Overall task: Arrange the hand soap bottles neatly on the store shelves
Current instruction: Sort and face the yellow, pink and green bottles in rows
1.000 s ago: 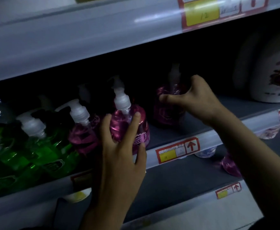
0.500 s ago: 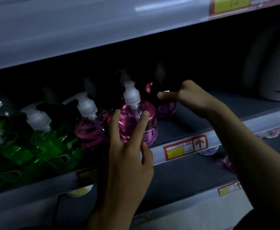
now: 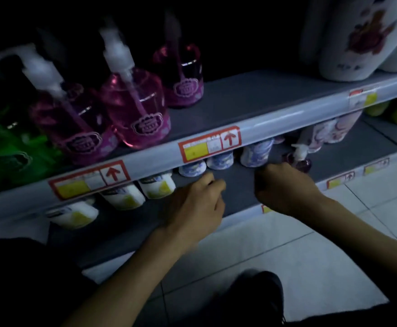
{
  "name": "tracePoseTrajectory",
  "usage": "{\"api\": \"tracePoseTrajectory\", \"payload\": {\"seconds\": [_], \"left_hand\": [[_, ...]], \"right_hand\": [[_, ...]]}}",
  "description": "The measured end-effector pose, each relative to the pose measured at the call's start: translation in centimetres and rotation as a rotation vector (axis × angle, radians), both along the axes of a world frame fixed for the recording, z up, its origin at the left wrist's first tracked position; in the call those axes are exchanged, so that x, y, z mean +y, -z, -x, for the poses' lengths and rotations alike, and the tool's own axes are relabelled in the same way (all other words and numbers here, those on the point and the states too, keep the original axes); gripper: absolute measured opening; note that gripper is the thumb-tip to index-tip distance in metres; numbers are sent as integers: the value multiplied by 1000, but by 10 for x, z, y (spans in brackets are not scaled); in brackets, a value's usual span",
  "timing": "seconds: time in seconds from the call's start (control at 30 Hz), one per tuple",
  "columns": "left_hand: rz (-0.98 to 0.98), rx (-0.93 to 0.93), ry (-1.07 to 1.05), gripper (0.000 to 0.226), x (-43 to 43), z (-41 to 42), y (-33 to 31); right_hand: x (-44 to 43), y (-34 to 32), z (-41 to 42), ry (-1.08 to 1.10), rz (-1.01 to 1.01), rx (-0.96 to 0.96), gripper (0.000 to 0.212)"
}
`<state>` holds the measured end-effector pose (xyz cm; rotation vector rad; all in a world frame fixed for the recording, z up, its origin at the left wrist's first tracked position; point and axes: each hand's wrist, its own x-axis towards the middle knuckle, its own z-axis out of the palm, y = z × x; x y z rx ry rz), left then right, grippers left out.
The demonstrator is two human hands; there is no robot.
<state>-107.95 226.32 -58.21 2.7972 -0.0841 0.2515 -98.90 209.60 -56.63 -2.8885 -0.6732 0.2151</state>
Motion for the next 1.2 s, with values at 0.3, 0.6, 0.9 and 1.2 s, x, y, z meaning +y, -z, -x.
{"api": "tracePoseTrajectory", "payload": {"seconds": [0.3,0.6,0.9,1.2], "left_hand": [[444,407,-318,22,-25,-48,90],[528,434,-341,26,-29,-58,97],[534,506,-289,41,-9,-39,84],[659,688,-44,91,26,-5,46]], "right_hand": [[-72,79,-102,417,-273,65,64],[-69,89,-137,458,-262,88,63],[-6,78,-78,86,-74,-49,32],[21,-5,9,-284,-168,-83,20]]}}
